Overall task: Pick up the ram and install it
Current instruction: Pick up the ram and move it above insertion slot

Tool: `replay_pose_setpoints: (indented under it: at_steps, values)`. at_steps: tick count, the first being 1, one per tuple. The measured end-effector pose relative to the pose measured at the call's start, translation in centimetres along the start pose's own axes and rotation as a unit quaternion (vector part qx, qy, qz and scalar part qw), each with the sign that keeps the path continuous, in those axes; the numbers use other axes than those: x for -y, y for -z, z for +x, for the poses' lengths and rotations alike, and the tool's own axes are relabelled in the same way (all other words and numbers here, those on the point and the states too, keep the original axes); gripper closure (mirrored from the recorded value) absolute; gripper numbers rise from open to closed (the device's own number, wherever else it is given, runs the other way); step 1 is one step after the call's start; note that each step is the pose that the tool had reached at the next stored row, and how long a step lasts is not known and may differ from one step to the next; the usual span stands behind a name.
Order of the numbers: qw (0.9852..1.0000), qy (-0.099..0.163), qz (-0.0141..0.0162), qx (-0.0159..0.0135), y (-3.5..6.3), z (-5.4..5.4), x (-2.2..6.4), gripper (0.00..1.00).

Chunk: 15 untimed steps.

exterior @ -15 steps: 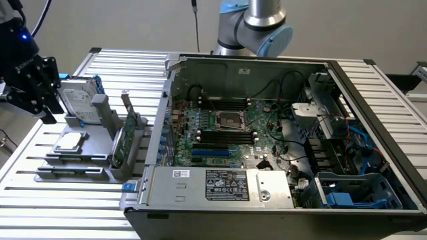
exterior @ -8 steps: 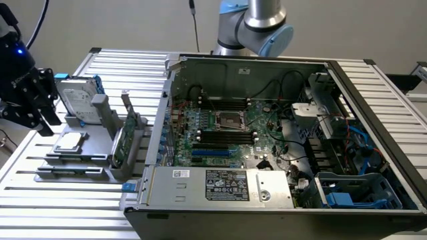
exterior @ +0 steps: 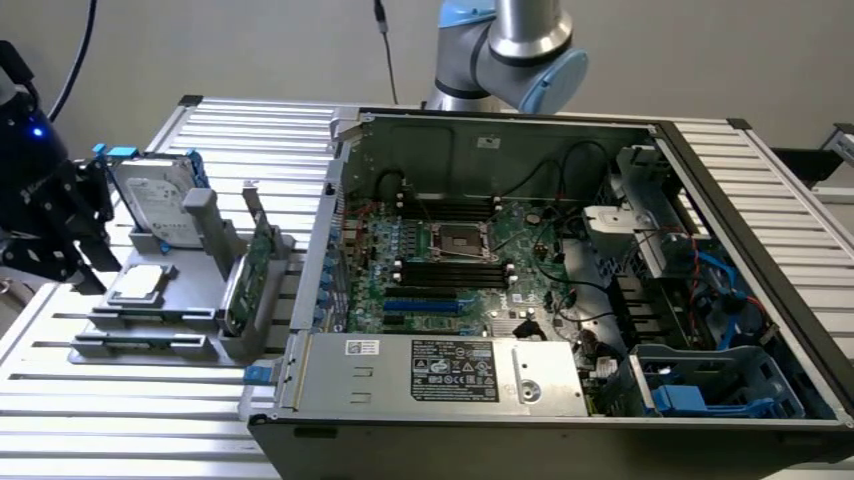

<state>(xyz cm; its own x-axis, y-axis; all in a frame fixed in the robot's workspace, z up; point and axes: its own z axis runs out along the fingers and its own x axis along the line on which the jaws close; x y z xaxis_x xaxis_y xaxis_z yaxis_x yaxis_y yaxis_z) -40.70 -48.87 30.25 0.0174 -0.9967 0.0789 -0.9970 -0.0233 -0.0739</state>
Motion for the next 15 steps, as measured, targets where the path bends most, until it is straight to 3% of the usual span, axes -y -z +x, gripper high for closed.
replay_pose_setpoints:
  at_steps: [15]
  values:
    - [1.0, 0.0, 0.0, 0.0001, -2.67, -0.1, -0.96, 0.64]
